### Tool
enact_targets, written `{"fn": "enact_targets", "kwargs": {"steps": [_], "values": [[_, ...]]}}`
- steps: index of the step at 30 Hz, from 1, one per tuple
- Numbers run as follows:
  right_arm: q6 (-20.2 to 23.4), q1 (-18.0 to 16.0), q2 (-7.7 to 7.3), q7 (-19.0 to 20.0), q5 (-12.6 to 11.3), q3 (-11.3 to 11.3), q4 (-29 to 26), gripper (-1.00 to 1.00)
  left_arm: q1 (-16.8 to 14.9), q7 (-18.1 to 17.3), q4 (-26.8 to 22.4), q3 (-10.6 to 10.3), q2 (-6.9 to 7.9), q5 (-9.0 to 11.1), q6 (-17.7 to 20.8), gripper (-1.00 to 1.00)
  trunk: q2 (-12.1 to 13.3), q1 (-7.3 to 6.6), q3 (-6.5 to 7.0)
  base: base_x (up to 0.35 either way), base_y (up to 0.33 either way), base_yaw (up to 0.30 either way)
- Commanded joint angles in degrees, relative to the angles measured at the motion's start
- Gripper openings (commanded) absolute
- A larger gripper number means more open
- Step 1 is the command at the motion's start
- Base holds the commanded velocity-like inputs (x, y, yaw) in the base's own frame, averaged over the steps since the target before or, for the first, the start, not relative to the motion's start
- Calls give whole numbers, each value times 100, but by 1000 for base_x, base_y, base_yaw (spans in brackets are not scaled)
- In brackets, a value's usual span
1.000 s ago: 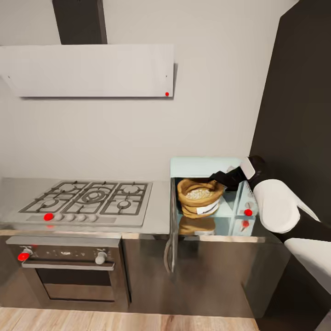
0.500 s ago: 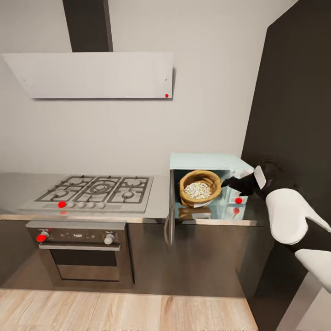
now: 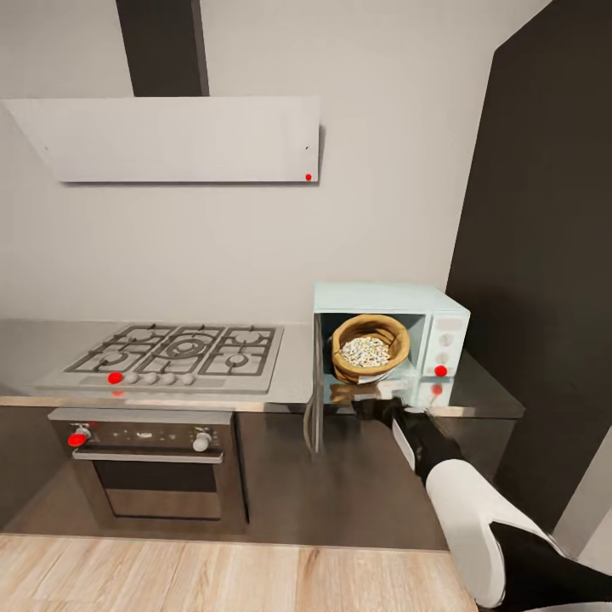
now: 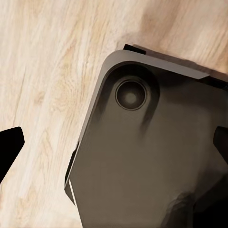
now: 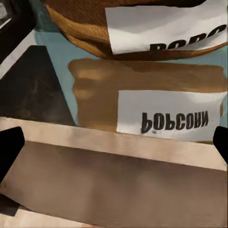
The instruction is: In the kitchen, take the popcorn bag from the countertop, put it into the microwave, and heat it until the popcorn is cooked so the cooked popcorn ends up inside the bag.
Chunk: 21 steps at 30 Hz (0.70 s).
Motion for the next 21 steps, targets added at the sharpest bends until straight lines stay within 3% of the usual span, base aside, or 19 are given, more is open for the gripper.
{"fn": "enact_targets", "kwargs": {"steps": [1, 3, 7, 21], "values": [[-245, 10, 41, 34, 55, -49, -14, 100, 0, 14, -8, 6, 0, 18, -8, 100, -4, 0, -6, 0, 0, 0], [-728, 63, 153, 12, 42, -51, 0, 100, 1, 14, -8, 6, 0, 18, -7, 100, -4, 0, -6, 0, 0, 0], [-844, 134, 148, -117, 65, -171, -130, 100, 6, 23, -8, 24, -2, 36, -41, 100, -4, 0, -6, 0, 0, 0], [-892, 137, 133, -460, 43, -135, -581, 100, 8, 23, -8, 24, -2, 36, -41, 100, -4, 0, -6, 0, 0, 0]]}}
